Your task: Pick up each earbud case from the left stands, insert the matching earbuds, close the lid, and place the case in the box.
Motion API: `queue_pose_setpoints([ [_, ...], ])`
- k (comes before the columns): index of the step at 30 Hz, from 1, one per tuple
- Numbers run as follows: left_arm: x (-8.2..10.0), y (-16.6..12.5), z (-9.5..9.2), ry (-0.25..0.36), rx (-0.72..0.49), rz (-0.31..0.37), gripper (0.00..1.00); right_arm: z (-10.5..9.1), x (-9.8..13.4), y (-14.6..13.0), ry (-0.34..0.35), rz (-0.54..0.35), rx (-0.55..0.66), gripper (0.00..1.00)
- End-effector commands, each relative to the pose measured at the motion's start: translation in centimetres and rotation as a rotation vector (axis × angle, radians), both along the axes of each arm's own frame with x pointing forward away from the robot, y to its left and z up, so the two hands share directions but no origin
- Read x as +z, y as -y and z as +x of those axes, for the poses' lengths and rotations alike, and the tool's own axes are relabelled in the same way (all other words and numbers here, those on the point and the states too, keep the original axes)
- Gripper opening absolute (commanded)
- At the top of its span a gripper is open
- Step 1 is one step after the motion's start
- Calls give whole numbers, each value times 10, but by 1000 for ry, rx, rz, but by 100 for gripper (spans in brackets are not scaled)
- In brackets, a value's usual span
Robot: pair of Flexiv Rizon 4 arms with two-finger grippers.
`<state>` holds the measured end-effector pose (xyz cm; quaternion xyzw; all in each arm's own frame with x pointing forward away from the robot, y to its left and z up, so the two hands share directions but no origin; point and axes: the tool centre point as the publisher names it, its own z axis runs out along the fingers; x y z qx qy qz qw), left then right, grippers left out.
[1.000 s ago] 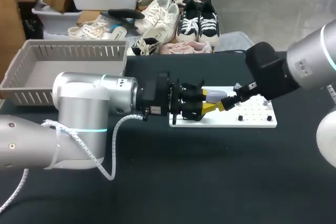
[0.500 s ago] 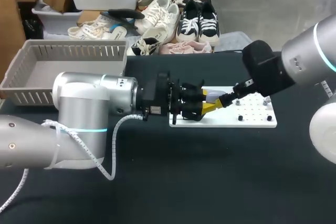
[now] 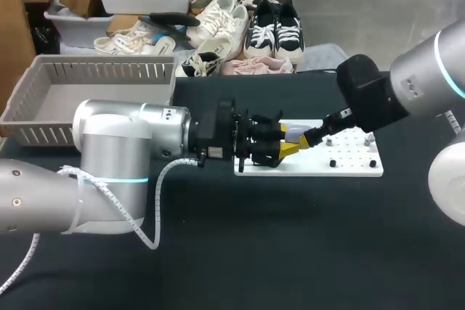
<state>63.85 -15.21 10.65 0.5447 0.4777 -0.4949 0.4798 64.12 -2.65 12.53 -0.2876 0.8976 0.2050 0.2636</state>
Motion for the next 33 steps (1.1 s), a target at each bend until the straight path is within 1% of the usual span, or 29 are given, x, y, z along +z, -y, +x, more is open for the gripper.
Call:
queue_pose_setpoints([
  [1,-1,0,2,0,-4,0,0,-1,-1,-3,11,-15,-22,100],
  [12,-1,0,2,0,-4,0,0,2,-2,-2,9,-24,-37,100],
  [19,-1,0,2,0,-4,0,0,6,11,-2,30,-20,-44,100],
  [22,-1,0,2,0,-4,0,0,10,17,-2,46,-21,-51,100],
  [26,-1,0,2,0,-4,0,0,12,30,0,86,-28,-60,100],
  [30,-1,0,2,0,-4,0,0,11,43,12,150,-84,-84,100],
  [33,-1,0,2,0,-4,0,0,10,48,27,182,-154,-103,100],
])
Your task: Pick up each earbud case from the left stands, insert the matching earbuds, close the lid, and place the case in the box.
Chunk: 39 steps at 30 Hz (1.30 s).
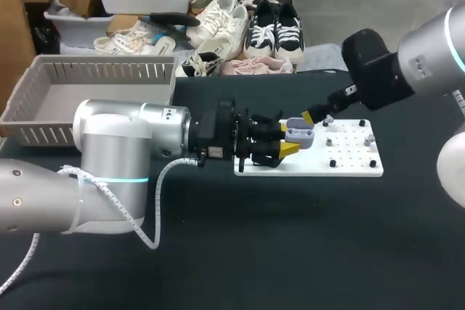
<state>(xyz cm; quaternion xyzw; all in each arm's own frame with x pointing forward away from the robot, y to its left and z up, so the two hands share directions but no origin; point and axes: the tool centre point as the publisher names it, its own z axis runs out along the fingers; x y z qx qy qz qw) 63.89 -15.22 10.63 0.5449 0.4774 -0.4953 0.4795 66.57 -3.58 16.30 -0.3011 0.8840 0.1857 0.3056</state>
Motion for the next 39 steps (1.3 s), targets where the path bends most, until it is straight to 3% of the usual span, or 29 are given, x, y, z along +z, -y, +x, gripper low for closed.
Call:
queue_pose_setpoints([
  [1,0,0,1,0,-3,0,0,-15,11,24,93,-161,-125,100],
  [4,0,0,1,19,-10,-1,0,-14,11,43,116,-234,-166,100],
  [11,2,-2,0,70,-9,18,0,-11,-5,84,90,-333,-249,100],
  [23,0,-4,1,69,10,20,0,5,-43,111,76,-592,-284,100],
  [30,0,-4,1,69,10,20,0,19,-62,113,14,-676,-279,100],
  [39,0,-4,1,69,10,20,0,37,-82,111,-80,-678,-274,100],
])
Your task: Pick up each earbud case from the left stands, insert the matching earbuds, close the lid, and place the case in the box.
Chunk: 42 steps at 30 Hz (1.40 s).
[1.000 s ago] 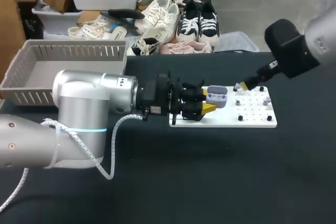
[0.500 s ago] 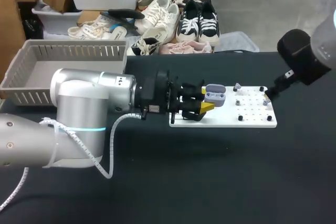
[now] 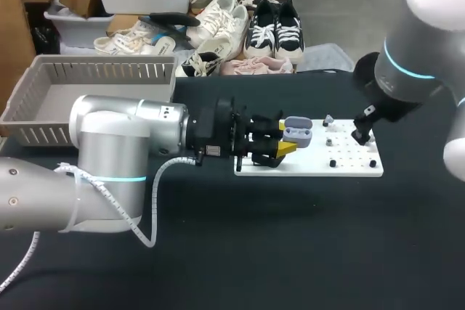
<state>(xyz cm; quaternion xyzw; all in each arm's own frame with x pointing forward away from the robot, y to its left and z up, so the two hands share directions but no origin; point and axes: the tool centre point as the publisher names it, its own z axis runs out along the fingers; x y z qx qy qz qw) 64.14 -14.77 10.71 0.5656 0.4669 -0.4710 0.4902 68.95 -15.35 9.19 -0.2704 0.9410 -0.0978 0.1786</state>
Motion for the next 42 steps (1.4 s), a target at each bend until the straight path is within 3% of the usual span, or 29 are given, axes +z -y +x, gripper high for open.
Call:
queue_pose_setpoints([
  [1,0,0,-2,2,7,-1,0,14,-13,-7,14,-85,-50,93],
  [2,0,0,-2,2,7,-1,0,16,-16,-7,2,-70,-56,87],
  [6,0,0,-2,2,7,-1,0,20,-23,-5,-26,-44,-74,81],
  [10,0,0,-2,2,7,-1,0,22,-28,-3,-48,-20,-88,59],
  [17,0,0,-2,2,7,-1,0,22,-34,-1,-83,1,-103,49],
  [31,0,0,-2,2,7,-1,0,22,-42,-2,-146,-12,-118,49],
  [42,0,0,-2,2,7,-1,0,29,-48,-1,-154,1,-125,46],
])
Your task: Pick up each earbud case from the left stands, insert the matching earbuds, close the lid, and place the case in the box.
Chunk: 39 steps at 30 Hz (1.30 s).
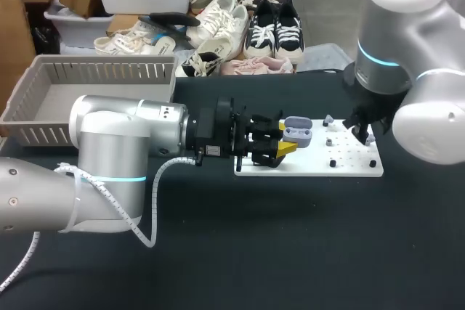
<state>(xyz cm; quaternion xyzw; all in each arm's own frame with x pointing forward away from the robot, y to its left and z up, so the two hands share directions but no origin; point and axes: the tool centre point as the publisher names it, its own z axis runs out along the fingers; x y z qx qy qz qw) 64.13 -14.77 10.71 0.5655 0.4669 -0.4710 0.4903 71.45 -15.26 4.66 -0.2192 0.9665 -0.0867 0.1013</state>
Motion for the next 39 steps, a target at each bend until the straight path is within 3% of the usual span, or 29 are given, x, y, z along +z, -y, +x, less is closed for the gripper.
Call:
queue_pose_setpoints([
  [1,0,0,-2,2,7,-1,0,4,-4,0,-3,-1,-4,46],
  [14,0,0,-2,2,7,-1,0,3,-14,7,-5,0,-15,45],
  [39,0,0,-2,2,7,-1,0,9,-24,8,-9,11,-8,33],
])
